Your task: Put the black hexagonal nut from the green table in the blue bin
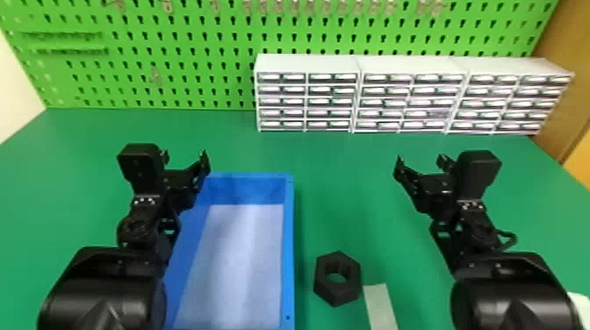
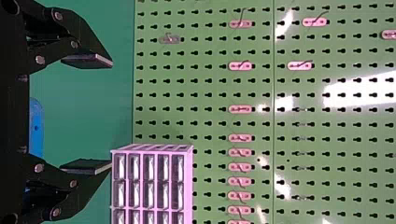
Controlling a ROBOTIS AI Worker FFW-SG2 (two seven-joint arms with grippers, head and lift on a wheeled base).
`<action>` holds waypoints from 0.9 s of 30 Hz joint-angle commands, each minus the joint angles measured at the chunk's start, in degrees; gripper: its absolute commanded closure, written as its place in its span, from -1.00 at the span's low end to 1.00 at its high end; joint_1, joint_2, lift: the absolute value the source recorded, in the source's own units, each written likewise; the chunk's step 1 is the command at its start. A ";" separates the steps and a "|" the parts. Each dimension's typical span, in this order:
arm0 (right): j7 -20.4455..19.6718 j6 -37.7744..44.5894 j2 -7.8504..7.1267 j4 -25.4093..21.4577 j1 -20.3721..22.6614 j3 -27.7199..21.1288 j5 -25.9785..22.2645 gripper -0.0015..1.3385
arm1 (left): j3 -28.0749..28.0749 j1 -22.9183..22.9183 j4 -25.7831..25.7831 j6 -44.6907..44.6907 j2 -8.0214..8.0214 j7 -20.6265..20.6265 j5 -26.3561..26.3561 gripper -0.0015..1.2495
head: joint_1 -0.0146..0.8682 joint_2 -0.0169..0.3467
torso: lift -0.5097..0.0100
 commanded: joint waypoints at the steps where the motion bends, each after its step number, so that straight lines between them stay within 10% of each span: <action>1: 0.00 0.00 -0.09 0.00 -0.07 0.12 0.00 -0.41 | 0.00 0.00 0.00 -0.01 -0.04 0.00 0.00 -0.22 | 0.59 -0.63 | 0.59; 27: 0.00 0.00 -0.18 0.00 -0.07 0.21 0.00 -0.41 | 0.18 0.00 0.00 -0.01 -0.04 0.00 0.26 -0.22 | 0.59 -0.63 | 0.59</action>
